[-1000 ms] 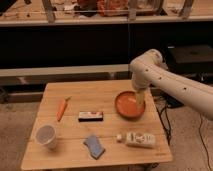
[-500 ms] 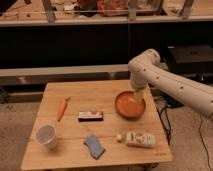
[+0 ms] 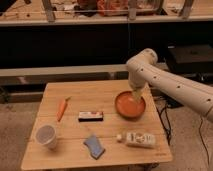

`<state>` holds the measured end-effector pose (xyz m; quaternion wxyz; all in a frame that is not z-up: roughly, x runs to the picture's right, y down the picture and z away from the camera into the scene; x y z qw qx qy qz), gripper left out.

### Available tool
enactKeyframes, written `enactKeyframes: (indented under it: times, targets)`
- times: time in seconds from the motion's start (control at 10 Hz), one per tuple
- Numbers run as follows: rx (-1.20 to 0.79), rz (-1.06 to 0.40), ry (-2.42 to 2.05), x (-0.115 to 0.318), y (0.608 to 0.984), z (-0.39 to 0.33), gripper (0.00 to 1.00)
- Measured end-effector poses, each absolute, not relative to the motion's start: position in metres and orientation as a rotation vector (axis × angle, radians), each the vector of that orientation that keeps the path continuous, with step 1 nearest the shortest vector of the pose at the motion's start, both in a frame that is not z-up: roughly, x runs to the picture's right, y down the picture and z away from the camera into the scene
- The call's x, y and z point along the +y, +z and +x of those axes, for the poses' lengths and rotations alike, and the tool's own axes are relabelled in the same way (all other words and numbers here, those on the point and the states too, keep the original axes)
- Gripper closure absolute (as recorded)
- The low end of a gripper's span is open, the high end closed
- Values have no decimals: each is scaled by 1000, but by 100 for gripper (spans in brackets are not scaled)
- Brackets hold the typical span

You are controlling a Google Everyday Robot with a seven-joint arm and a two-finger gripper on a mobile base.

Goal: Place the eraser in the ceramic cup

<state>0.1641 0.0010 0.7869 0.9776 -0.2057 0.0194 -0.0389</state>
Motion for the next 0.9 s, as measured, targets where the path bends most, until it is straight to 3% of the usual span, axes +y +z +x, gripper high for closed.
enactKeyframes:
  times: [0.9]
  targets:
    - [42, -391, -93, 0, 795, 141, 20]
